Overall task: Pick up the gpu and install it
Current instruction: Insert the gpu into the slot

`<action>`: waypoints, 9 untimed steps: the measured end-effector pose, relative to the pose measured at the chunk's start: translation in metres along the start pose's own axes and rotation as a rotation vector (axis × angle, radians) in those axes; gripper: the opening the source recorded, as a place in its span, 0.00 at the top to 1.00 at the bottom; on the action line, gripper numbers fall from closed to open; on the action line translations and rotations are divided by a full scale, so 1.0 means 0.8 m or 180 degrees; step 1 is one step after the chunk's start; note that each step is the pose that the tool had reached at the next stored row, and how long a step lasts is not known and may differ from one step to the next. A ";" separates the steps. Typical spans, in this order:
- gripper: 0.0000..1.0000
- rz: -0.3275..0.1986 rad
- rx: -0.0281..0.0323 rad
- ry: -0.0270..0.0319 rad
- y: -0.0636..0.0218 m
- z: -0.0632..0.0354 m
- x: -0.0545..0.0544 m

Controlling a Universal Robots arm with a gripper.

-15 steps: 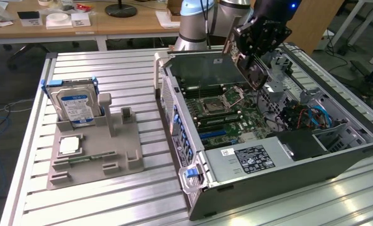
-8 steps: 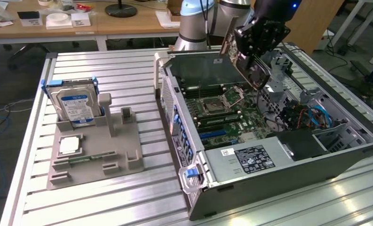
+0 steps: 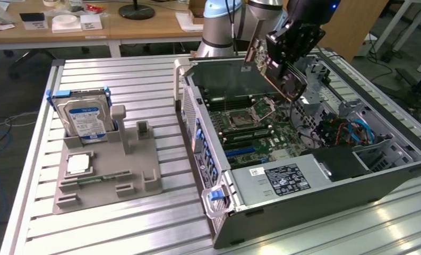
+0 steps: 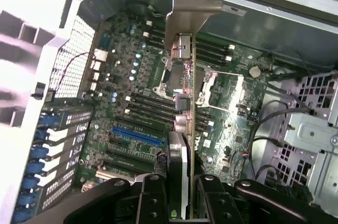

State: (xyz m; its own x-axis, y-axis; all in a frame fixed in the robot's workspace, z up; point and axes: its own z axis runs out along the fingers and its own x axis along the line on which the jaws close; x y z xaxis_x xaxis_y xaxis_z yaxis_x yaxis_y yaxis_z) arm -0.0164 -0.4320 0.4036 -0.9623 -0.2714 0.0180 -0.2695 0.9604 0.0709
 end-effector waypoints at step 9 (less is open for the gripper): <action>0.72 -0.0339 0.0006 0.0024 -0.001 0.000 0.000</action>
State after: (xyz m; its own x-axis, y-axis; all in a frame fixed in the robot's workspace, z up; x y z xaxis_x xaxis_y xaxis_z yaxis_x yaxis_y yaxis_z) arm -0.0164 -0.4325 0.4036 -0.9279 -0.3723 0.0180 -0.3703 0.9262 0.0710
